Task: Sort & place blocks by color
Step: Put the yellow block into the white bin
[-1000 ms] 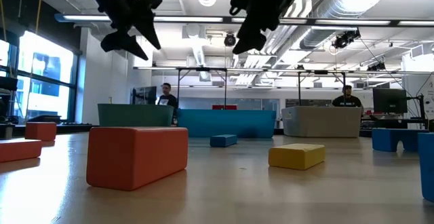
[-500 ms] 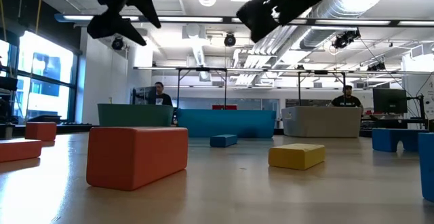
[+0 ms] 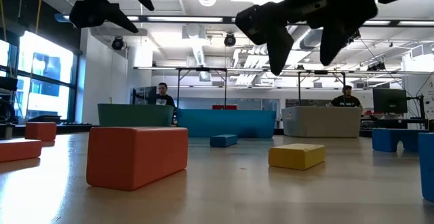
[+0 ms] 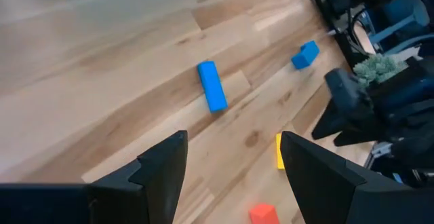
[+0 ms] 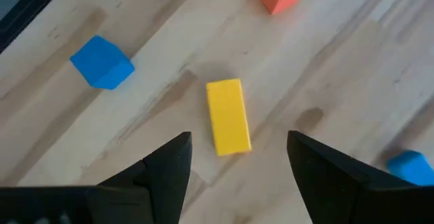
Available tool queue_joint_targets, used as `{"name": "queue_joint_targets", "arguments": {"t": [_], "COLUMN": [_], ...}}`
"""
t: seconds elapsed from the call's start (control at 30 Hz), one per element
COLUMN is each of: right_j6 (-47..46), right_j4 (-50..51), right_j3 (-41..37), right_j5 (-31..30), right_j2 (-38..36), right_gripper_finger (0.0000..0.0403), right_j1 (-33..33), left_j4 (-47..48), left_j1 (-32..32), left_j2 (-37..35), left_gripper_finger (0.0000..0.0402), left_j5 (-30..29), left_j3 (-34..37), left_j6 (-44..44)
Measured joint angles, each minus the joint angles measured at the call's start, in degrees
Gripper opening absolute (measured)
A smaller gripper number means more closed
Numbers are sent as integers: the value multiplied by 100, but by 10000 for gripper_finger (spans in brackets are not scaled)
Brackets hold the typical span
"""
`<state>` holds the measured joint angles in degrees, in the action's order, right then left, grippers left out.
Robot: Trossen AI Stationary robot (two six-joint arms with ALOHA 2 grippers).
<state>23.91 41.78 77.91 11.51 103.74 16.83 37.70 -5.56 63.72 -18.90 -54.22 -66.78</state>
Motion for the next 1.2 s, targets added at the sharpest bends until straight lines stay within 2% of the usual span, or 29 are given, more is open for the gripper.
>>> {"name": "queue_joint_targets", "arguments": {"t": [0.13,0.5,0.9,1.0,1.17,1.2], "right_j6": [-281,-285,-411,-541,-566,-552], "right_j4": [-187,-304,-346,-354,-364,-361], "right_j3": [0,0,24,24,24,24], "right_j5": [-94,-280,-743,-697,-717,-717], "right_j2": [223,792,1308,1318,1320,1320], "right_gripper_finger": [231,231,226,197,100,91], "right_j1": [89,212,386,383,383,385], "left_j4": [-3,17,21,21,21,21], "left_j1": [-147,-539,-662,-660,-660,-660], "left_j2": [2,2,2,2,2,2], "left_gripper_finger": [227,227,227,227,227,227], "left_j5": [-4,15,4,-23,-148,-150], "left_j3": [0,0,0,0,0,0], "left_j6": [-55,-12,-12,-11,-9,-9]}}
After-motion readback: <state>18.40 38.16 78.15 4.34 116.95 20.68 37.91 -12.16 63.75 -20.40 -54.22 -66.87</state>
